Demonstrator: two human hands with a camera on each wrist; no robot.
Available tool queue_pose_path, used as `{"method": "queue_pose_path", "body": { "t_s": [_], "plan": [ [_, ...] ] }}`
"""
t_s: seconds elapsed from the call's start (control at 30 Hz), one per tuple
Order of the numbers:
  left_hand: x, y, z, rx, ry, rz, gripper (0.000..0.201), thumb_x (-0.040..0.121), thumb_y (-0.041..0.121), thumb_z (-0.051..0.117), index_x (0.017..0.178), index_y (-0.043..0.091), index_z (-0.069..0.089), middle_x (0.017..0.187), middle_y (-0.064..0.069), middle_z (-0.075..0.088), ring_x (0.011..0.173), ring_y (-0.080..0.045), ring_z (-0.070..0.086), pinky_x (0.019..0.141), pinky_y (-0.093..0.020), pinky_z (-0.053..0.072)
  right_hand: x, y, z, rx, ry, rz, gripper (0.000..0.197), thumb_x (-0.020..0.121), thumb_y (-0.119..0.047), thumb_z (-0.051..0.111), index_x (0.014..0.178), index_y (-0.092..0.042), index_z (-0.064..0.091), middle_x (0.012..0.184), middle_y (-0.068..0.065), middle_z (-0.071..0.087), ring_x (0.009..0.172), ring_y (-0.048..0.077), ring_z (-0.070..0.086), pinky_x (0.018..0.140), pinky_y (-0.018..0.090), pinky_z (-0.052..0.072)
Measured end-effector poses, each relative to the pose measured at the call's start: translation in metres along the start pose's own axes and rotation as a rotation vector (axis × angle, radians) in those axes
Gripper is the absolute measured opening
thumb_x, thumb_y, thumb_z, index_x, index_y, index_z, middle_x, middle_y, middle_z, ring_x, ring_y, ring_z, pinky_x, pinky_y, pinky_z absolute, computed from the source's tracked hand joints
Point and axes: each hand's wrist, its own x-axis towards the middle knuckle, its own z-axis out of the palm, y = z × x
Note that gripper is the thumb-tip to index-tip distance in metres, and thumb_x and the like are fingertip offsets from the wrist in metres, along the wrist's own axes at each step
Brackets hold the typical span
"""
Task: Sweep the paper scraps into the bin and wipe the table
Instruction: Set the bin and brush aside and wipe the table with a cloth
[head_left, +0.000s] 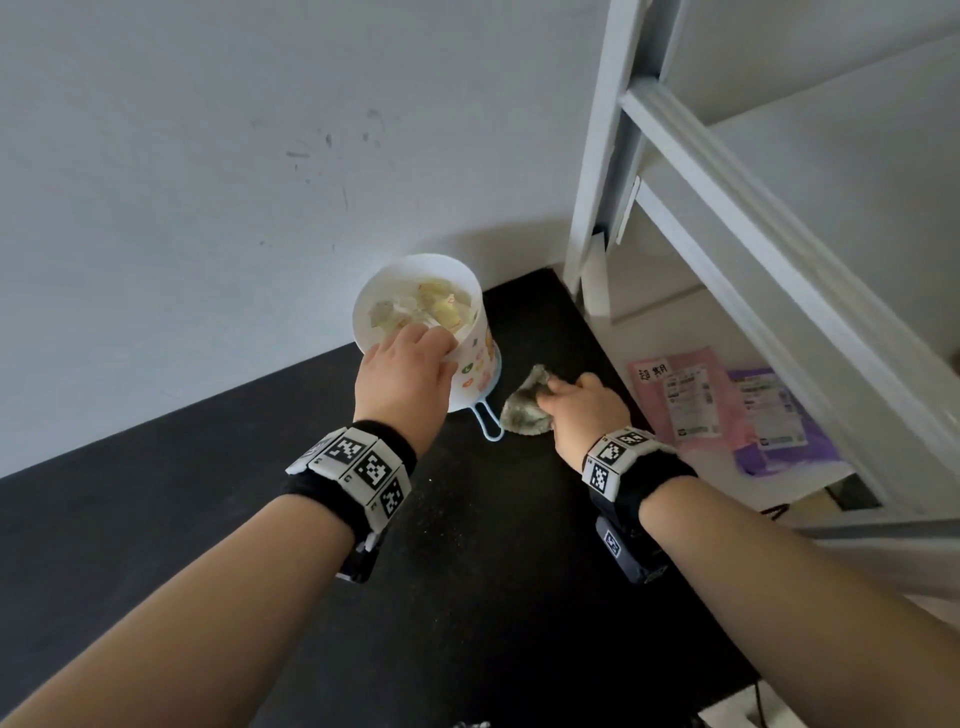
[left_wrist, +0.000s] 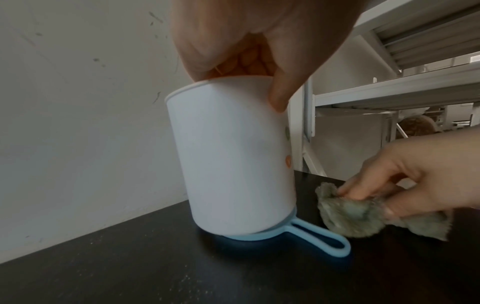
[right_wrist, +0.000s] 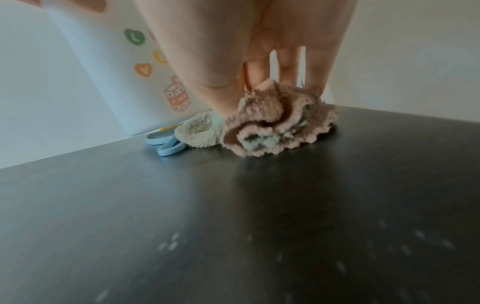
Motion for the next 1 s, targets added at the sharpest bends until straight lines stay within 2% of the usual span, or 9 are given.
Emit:
{"method": "queue_pose_path", "body": {
  "t_s": [0.1,0.17,0.27,0.33,0.4,0.47,0.53,0.73,1.0],
  "plan": [
    [-0.007,-0.001,-0.003,0.014,-0.008,-0.004,0.013,0.092,0.018,0.054,0.099,0.011,0.062,0.093,-0.001,0.053,0.091,-0.025,0.051,0.080,-0.034,0.037,-0.015,-0.011,0.002,-0.038,-0.110,-0.006,0.040,0.090,-0.018,0.049,0.129,-0.027,0.049,0.148,-0.008,0.034,0.124,0.025,0.036,0.089,0.035,0.048],
    [-0.011,-0.003,-0.006,0.012,-0.006,-0.009,0.013,0.092,0.018,0.054,0.101,0.011,0.062,0.095,-0.003,0.054,0.092,-0.025,0.051,0.080,-0.034,0.037,-0.024,-0.019,0.002,-0.033,-0.175,0.003,0.038,0.088,-0.022,0.054,0.125,-0.027,0.053,0.141,-0.005,0.042,0.123,0.025,0.041,0.090,0.037,0.049],
    [-0.015,-0.004,-0.010,0.001,-0.004,-0.021,0.014,0.092,0.018,0.054,0.102,0.011,0.061,0.100,-0.004,0.056,0.094,-0.025,0.052,0.081,-0.035,0.038,-0.036,-0.029,-0.002,0.030,-0.225,-0.059,0.027,0.085,-0.033,0.057,0.109,-0.024,0.066,0.115,0.000,0.063,0.108,0.023,0.057,0.088,0.037,0.052],
    [-0.015,-0.003,-0.012,-0.010,0.011,-0.019,0.013,0.092,0.018,0.054,0.101,0.011,0.061,0.099,-0.004,0.056,0.093,-0.025,0.052,0.080,-0.034,0.038,-0.040,-0.037,-0.009,0.122,-0.170,-0.036,0.032,0.085,-0.046,0.054,0.100,-0.022,0.069,0.099,0.000,0.066,0.100,0.021,0.058,0.082,0.034,0.051],
    [-0.016,-0.003,-0.014,-0.008,0.029,-0.019,0.012,0.091,0.017,0.055,0.100,0.011,0.061,0.098,-0.004,0.056,0.092,-0.025,0.051,0.078,-0.033,0.037,-0.035,-0.047,-0.016,0.097,-0.003,0.004,0.037,0.089,-0.048,0.049,0.112,-0.023,0.062,0.109,0.004,0.059,0.108,0.023,0.047,0.086,0.036,0.046],
    [-0.016,-0.004,-0.016,0.001,0.041,-0.023,0.011,0.091,0.016,0.056,0.099,0.010,0.061,0.097,-0.004,0.056,0.092,-0.025,0.051,0.076,-0.032,0.035,-0.022,-0.057,-0.017,0.090,0.075,-0.004,0.039,0.091,-0.043,0.049,0.125,-0.025,0.053,0.119,0.008,0.051,0.114,0.026,0.042,0.090,0.036,0.044],
    [-0.016,-0.005,-0.018,0.011,0.044,-0.029,0.011,0.090,0.016,0.056,0.098,0.010,0.061,0.094,-0.003,0.053,0.090,-0.025,0.051,0.074,-0.032,0.034,-0.010,-0.065,-0.013,0.081,0.026,-0.067,0.038,0.092,-0.036,0.051,0.129,-0.025,0.049,0.122,0.010,0.048,0.115,0.027,0.041,0.090,0.037,0.042],
    [-0.012,-0.002,-0.019,0.033,0.032,-0.021,0.011,0.090,0.016,0.057,0.097,0.010,0.061,0.087,0.004,0.043,0.087,-0.024,0.051,0.072,-0.031,0.034,-0.007,-0.072,-0.002,0.002,-0.046,-0.171,0.033,0.093,-0.011,0.046,0.125,-0.014,0.055,0.125,0.009,0.047,0.115,0.027,0.044,0.095,0.037,0.042],
    [0.019,0.026,0.000,0.021,0.021,0.064,0.010,0.092,0.018,0.053,0.097,0.012,0.059,0.094,0.000,0.052,0.087,-0.021,0.050,0.071,-0.028,0.032,-0.038,-0.063,0.010,-0.073,-0.060,-0.350,0.034,0.093,-0.019,0.050,0.125,-0.009,0.054,0.120,0.009,0.046,0.109,0.027,0.044,0.089,0.038,0.040]
  ]
}}
